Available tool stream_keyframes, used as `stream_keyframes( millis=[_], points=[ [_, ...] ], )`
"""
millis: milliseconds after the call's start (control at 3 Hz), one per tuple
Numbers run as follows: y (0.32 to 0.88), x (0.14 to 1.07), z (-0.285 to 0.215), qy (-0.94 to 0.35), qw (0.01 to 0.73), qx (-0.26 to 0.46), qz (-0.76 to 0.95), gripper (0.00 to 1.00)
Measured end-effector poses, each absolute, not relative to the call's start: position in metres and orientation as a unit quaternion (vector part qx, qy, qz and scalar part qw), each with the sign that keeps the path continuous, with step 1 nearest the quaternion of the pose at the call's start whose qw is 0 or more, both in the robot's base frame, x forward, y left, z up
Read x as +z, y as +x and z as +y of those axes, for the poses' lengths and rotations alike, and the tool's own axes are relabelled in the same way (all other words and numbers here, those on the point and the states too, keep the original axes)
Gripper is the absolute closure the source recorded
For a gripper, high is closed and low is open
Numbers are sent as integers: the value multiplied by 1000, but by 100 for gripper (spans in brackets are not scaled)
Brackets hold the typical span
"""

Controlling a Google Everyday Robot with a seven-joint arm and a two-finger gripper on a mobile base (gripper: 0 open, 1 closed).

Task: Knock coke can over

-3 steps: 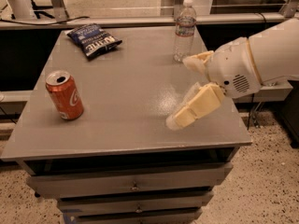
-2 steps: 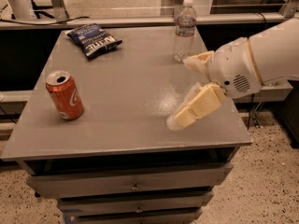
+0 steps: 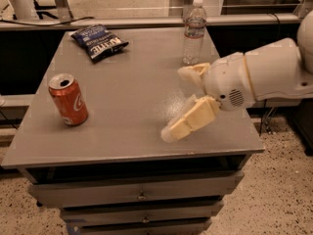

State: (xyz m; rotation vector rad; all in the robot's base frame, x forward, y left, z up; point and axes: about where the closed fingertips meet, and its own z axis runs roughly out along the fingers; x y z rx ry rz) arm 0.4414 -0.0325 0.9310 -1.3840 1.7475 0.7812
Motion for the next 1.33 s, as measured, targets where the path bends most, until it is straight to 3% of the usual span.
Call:
stream_keyframes(
  millis=[1333],
  points=[
    [489,880,114,-518,487,404,576,0]
  ],
)
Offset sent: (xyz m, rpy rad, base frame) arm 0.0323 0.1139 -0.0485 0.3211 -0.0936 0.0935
